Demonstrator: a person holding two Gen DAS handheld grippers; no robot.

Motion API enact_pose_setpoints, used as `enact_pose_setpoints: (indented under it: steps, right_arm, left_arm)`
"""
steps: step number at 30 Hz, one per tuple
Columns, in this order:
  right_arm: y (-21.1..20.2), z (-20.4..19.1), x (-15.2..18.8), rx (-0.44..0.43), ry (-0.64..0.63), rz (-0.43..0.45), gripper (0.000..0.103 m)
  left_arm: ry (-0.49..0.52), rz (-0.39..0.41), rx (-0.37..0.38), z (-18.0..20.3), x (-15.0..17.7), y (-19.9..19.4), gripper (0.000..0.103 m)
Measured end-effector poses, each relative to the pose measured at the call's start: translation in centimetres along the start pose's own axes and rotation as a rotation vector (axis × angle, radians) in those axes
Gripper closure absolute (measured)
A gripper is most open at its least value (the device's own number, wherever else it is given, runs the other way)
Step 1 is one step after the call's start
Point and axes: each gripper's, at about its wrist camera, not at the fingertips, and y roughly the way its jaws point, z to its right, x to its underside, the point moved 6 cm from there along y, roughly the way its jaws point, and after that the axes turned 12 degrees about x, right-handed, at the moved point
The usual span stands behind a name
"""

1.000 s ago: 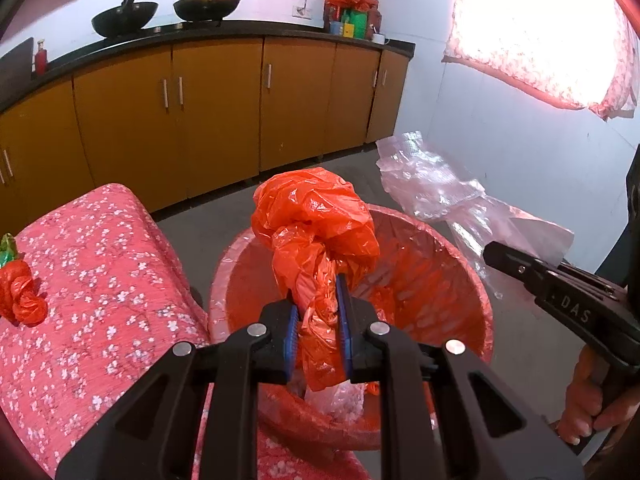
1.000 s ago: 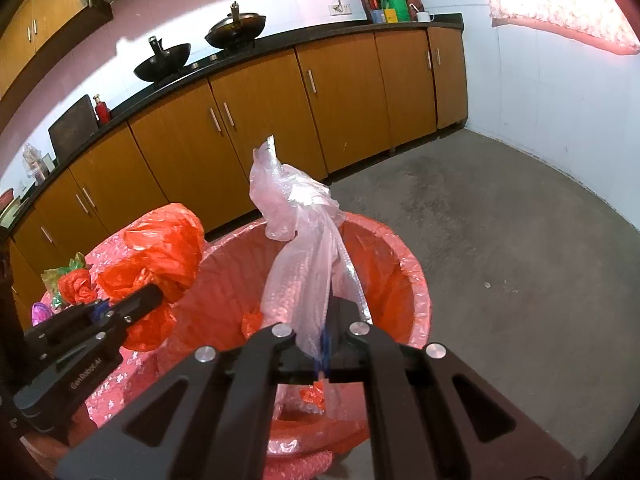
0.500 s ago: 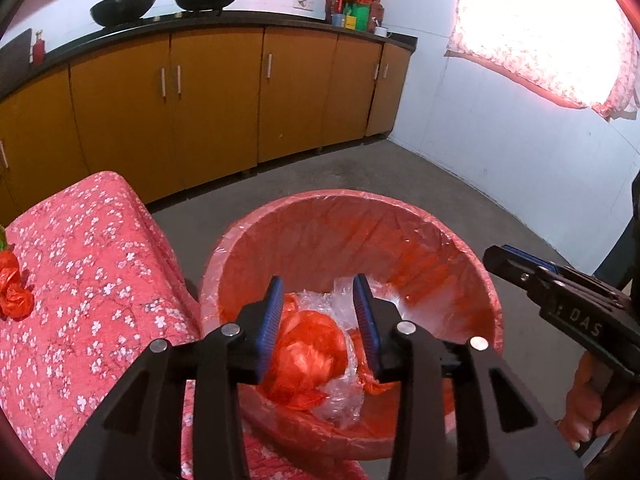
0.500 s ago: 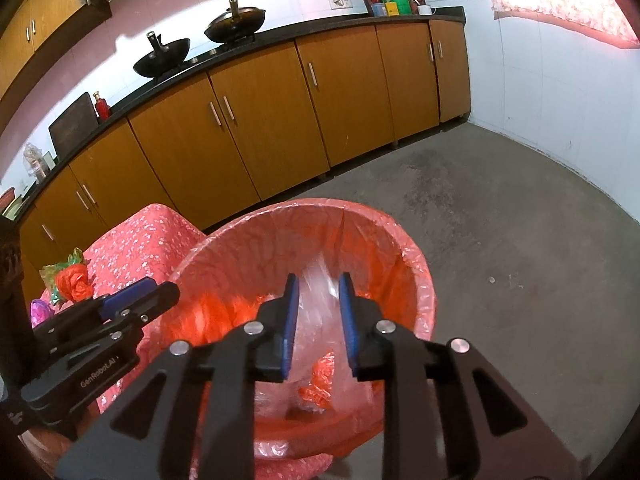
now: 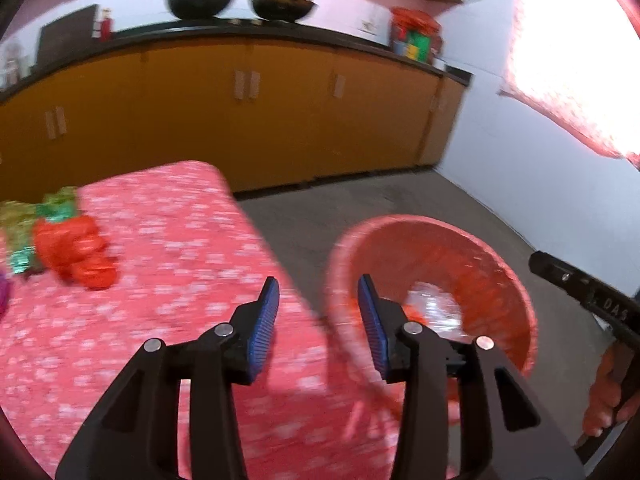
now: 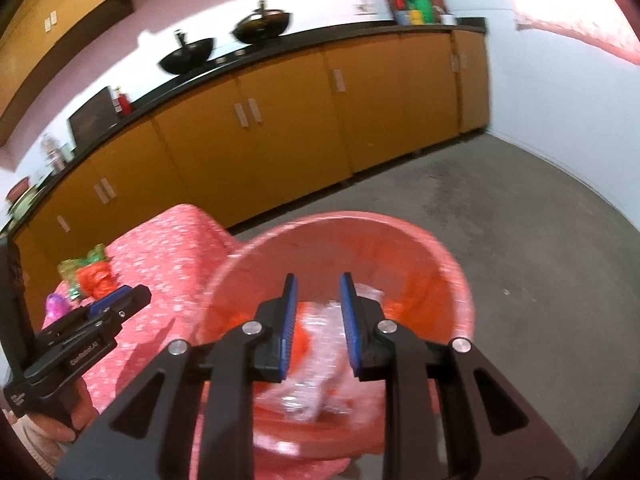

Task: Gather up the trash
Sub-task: 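Move both tools back over the table toward the pink and red bags, then grasp a red bag with the right gripper while the left gripper grasps a pink bag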

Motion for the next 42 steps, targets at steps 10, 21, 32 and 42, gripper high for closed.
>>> enact_pose_setpoints:
  steps: [10,21,32,42]
  right_arm:
    - [0.2,-17.2,0.5,-0.246,-0.192,-0.024,0.071]
    - [3.2,-31.8,3.3,-0.361,-0.331,-0.079,0.06]
    - [7.6,-39.2,3.1,-0.28,-0.45,-0.022,0.029]
    - [9.8,-40.1,5.3,-0.261,-0.512,-0.082,0.054]
  left_arm:
    - [-0.053,0.13,-0.368,-14.8,2.2,-12.4,0.045]
    - [-0.2,0.183,-0.597,-26.6,4.8,-20.0,0.038]
    - [-0.264,0.202,-0.612,-30.2,5.8,-21.0,0.035]
    - [-0.264,0.198,-0.583,-30.8,5.4,-20.1,0.035]
